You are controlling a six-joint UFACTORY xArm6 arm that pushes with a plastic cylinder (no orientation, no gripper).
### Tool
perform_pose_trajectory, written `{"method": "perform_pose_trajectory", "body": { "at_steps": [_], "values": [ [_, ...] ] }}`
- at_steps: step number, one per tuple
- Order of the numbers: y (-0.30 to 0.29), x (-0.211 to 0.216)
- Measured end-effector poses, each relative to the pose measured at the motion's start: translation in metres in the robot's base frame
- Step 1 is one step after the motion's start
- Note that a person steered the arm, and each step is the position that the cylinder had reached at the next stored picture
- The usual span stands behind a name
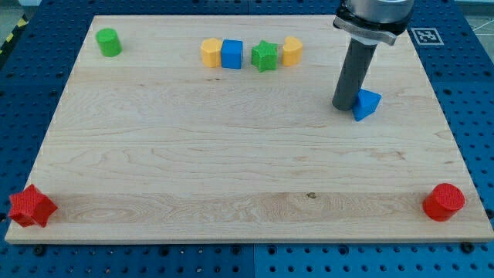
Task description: Slide the blue triangle towards top right
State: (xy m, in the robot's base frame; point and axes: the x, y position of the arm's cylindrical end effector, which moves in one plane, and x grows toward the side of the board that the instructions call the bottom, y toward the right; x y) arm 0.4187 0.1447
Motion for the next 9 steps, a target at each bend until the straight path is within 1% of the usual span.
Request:
{"method": "perform_pose_trajectory", "body": {
  "at_steps": [1,2,3,4,7,8,9],
  "values": [
    [0.000,0.027],
    [0.000,0.071],
    [0.025,0.091],
    [0.049,0.071],
    [0.045,0.006],
    [0.045,-0.038],
    [0.045,-0.065]
  ]
}}
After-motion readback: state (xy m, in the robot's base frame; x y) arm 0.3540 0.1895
